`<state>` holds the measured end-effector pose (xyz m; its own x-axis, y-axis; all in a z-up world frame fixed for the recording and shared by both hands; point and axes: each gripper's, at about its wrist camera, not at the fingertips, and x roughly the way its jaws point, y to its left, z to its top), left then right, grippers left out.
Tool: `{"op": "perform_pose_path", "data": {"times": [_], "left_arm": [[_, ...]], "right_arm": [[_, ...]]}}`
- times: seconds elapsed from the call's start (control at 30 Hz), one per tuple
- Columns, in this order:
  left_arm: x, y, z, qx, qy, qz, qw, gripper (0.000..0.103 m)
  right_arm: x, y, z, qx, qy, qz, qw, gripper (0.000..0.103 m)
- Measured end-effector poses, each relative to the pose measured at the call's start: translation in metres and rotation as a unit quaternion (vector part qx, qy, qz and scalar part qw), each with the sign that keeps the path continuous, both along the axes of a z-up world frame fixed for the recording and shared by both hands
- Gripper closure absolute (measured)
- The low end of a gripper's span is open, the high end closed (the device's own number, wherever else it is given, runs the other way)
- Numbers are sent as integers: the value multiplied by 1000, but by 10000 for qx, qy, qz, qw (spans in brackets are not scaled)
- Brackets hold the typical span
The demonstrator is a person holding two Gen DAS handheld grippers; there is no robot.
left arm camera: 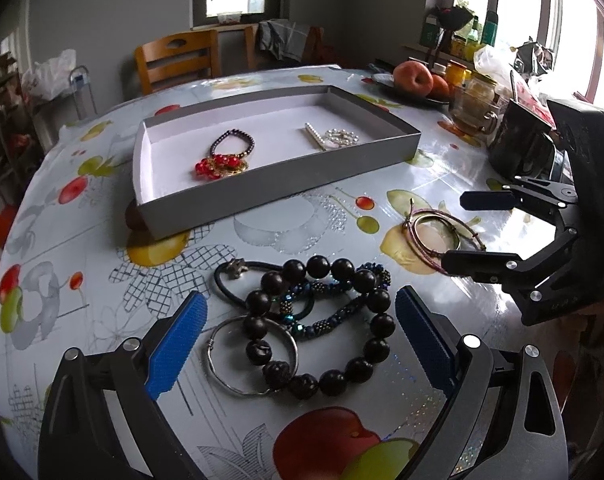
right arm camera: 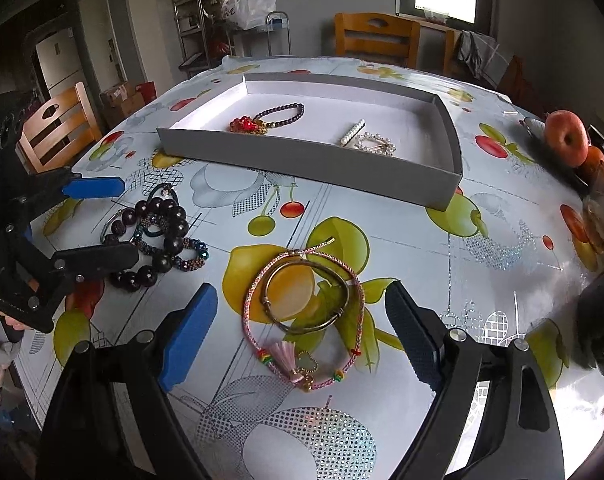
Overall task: Organize jewelry
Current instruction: 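Grasp the large black bead bracelet with the left tool while the right tool grasps the pink cord bracelet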
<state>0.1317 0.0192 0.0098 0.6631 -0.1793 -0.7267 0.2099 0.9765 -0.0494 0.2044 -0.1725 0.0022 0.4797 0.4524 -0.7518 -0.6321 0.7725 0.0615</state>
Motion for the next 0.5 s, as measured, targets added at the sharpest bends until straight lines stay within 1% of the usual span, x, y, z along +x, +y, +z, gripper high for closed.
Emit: {"op": "perform_pose_path", "data": {"times": [0.13,0.3,0.43,0.5], "left_arm": [[1,6,0,-12,6,42,10000,8],[-3,18,0,-114,32,152,9998,8],[-8,12,-1,-150,76,5,9999,8],[-9,7,-1,-72,73,-84,9999,8]], "right_arm": [[0,0,0,-15,12,20,10000,18],[1,-4,0,26,33,0,10000,18],[-1,-5,1,48,29,5,10000,18],[-1,-5,1,65,33,2,10000,18]]}}
